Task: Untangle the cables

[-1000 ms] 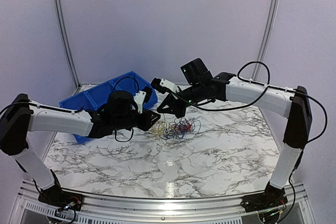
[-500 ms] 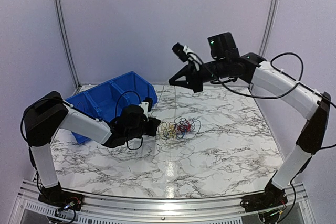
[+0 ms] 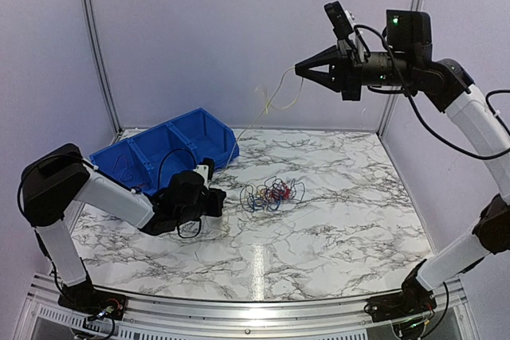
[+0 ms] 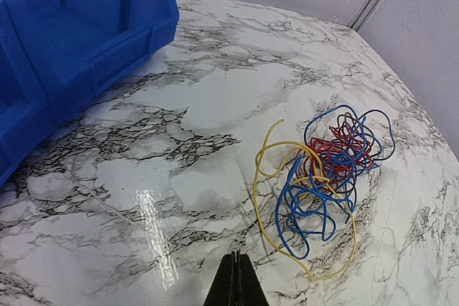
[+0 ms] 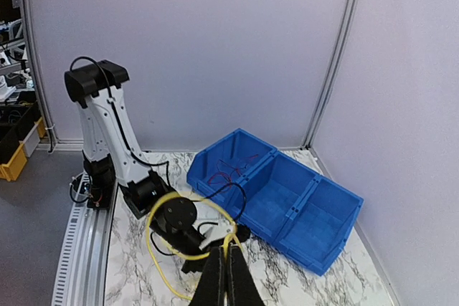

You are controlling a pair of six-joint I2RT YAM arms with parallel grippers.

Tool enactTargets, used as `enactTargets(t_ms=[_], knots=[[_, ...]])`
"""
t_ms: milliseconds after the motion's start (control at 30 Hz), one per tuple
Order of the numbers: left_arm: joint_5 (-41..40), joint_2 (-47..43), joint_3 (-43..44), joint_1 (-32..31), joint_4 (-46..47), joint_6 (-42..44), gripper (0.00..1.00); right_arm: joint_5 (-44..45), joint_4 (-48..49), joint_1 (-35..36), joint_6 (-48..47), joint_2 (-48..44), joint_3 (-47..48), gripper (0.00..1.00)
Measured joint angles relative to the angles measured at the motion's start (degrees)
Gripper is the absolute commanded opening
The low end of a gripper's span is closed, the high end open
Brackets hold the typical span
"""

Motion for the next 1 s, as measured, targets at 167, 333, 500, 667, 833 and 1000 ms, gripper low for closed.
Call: enactTargets(t_ms=[167,333,500,667,833,1000], knots=[[-1.4,-9.7,-6.2,0.0,-0.5,0.4,0.0,2.9,1.8,-3.4,-1.2,-1.4,-10.1,0.0],[-1.3,-22.0,-11.1,0.0,-1.3,2.7,0.0,5.7,2.8,-5.9,-2.8,-1.4,-19.5,0.0],[-2.5,-32.0,-11.8,0.0,-8.0,6.1,0.0,7.7,3.8,-8.5,-4.2,-2.0,-25.3,0.0],[-6.2,-39.0,-11.8,0.0,-17.6,9.3,0.0,9.2,6.1,-13.4,-5.0,-3.1,-28.6,0.0],[-11.0,-43.2,-10.9,0.0,-27.9,11.8,0.0,9.8,7.5,-18.2,-6.4,-3.2,-31.4,0.0],[-14.7,-46.4,-10.1,0.0,-35.2,13.4,0.0,10.5,8.3,-22.5,-6.8,-3.0,-33.4,0.0]])
